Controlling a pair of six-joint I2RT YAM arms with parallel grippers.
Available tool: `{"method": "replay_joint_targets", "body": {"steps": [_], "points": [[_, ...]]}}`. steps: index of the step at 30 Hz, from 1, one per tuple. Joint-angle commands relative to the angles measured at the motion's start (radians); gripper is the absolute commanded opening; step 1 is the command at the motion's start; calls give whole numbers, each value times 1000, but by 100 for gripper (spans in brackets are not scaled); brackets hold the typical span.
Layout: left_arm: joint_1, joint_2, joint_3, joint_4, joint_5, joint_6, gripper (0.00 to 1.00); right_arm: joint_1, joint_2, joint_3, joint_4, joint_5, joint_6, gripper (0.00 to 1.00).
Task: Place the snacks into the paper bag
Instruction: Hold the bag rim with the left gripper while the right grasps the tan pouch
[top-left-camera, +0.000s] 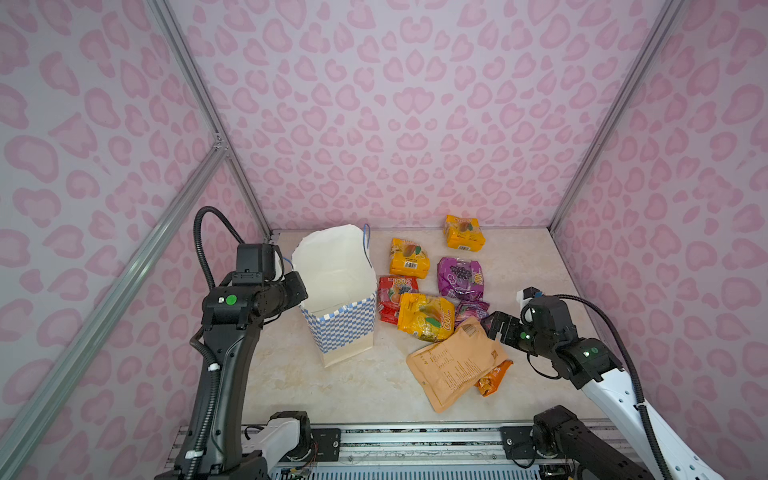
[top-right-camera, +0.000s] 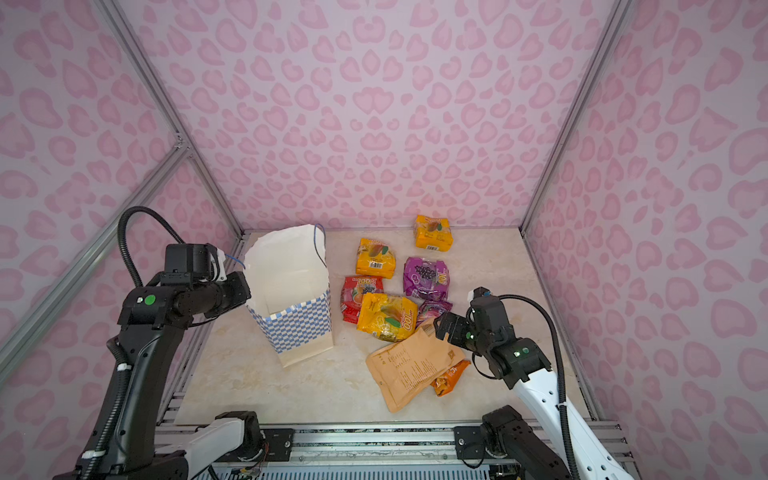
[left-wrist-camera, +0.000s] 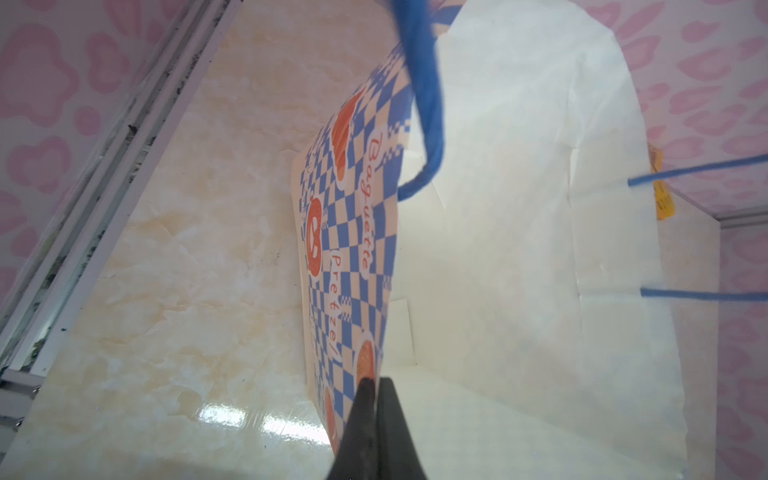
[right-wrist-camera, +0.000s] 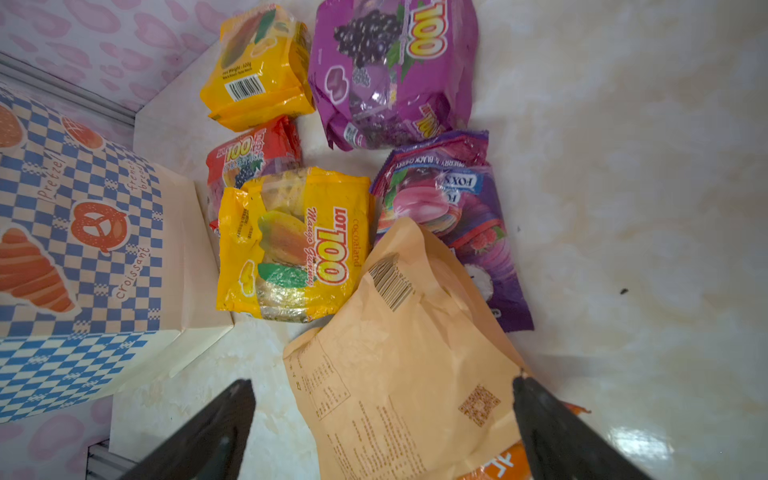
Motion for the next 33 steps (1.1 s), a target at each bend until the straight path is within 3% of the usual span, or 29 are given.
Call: {"method": "replay_joint_targets", "body": {"steps": [1, 7, 15, 20, 25, 33], "points": [[-1, -71, -82, 97, 67, 22, 3, 47, 5, -41, 16, -26, 75, 99], [-1, -127, -142, 102, 31, 16, 3, 177, 3, -123, 59, -5, 228, 99], [-1, -120, -126, 85, 11, 3, 3, 202, -62, -236, 98, -49, 388, 97], [-1, -107, -125, 88, 12, -1, 3, 270, -119, -233, -9, 41, 462, 94], [-1, -110, -146, 93, 8, -13, 3, 319, -163, -288, 0, 24, 514, 93], [-1, -124, -127, 83, -6, -23, 3, 353, -75, -370, 282, -32, 541, 92]]}}
